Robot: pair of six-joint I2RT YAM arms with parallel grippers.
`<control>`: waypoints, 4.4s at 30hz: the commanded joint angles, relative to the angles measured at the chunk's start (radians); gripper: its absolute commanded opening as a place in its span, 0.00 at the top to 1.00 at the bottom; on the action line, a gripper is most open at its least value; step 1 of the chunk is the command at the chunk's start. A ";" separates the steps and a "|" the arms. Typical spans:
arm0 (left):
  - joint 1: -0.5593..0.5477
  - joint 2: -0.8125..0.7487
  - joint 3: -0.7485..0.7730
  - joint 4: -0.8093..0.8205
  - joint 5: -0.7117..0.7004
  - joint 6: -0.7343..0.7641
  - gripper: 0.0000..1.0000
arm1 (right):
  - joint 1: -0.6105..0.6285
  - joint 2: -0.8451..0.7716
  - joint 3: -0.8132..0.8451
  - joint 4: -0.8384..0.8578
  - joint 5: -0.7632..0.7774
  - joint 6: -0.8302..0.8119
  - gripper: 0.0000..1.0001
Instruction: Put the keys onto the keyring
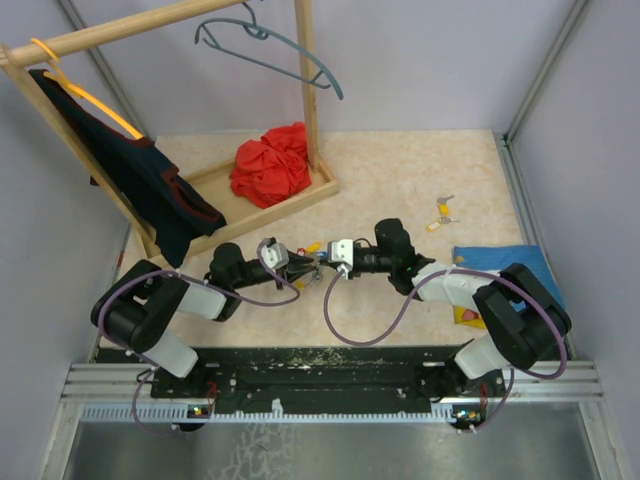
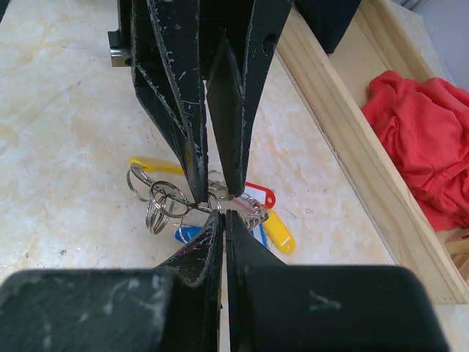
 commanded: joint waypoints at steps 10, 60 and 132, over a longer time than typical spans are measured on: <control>-0.006 0.043 0.040 0.045 0.057 -0.043 0.74 | -0.006 0.012 0.005 0.124 -0.032 0.098 1.00; -0.005 -0.032 0.028 -0.101 0.067 0.159 1.00 | -0.069 0.068 0.011 0.154 -0.192 0.262 0.79; -0.103 -0.262 0.228 -0.847 -0.105 0.445 1.00 | -0.001 0.110 0.028 0.151 -0.037 0.067 1.00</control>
